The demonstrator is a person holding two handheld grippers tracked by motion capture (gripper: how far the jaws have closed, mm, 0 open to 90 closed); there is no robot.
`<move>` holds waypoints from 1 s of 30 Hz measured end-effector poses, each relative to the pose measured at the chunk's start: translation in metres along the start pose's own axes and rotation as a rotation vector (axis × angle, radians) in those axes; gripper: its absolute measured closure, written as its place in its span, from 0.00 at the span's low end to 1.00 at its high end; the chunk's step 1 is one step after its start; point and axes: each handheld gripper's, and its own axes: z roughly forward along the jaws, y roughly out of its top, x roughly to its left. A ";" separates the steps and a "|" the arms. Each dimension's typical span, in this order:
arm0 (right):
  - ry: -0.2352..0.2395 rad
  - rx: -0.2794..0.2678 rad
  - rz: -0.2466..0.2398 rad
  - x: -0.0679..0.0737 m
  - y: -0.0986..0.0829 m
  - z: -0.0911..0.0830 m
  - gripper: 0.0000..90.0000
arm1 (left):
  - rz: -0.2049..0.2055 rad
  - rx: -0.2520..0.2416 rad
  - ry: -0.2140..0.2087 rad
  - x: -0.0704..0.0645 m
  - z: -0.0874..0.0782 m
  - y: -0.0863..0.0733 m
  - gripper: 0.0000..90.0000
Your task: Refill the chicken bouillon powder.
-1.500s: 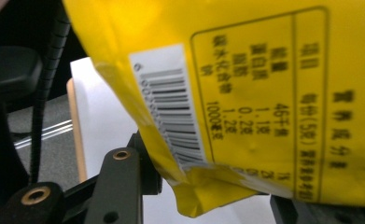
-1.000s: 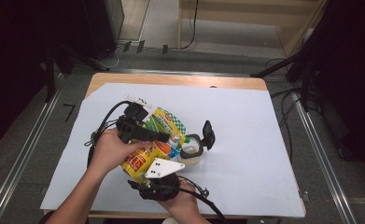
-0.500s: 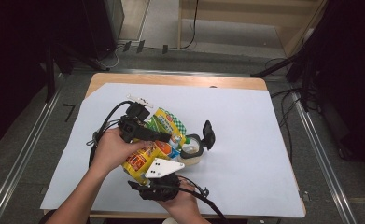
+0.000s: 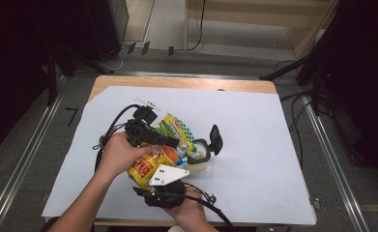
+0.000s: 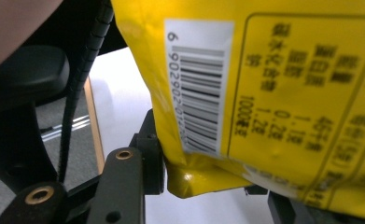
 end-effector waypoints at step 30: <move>0.049 -0.041 0.053 -0.015 0.015 -0.008 0.72 | -0.040 0.092 0.001 -0.003 0.006 0.027 0.75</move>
